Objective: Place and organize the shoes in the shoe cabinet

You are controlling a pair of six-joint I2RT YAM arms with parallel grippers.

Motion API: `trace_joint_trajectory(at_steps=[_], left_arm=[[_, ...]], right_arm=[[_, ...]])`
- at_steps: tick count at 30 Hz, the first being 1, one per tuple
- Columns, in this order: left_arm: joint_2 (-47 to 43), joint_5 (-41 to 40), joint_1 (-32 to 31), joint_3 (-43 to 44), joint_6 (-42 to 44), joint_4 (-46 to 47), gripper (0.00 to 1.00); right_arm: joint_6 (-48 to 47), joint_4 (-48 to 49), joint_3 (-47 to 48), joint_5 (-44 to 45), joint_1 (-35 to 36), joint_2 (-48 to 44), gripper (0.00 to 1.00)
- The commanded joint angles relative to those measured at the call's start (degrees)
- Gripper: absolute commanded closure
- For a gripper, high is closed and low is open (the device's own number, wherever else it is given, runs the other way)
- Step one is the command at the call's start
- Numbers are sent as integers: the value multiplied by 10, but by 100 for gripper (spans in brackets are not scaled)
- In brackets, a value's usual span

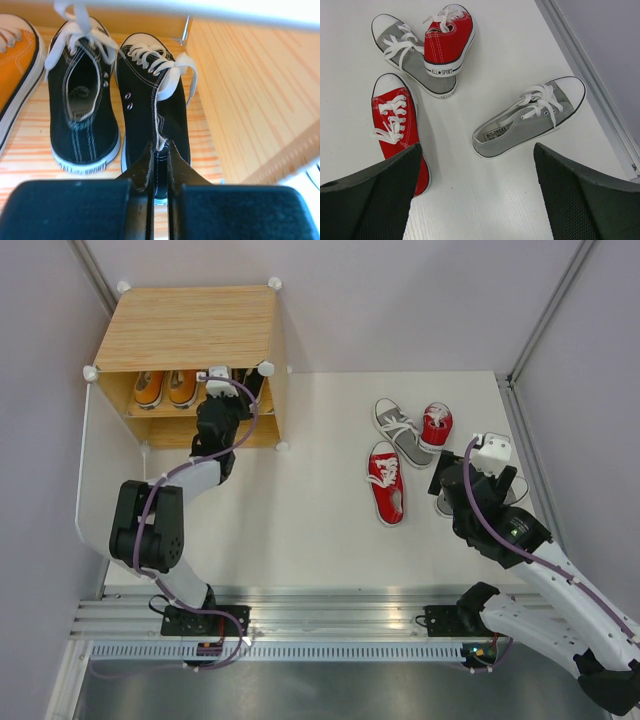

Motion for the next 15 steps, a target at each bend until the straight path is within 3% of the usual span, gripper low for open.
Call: trace_joint_trajectory(at_steps=[1,10,15], left_arm=[[24,10,-4,52,10,16,98],[65,3,-5,97,7,12,96],[43,3,-6,65,-1,10,76]], right_arm=[[-9,16,3,5,-2,1,4],[-8,9,5,14,-2,-3,4],[-9,9,7,13,-3,-6,4]])
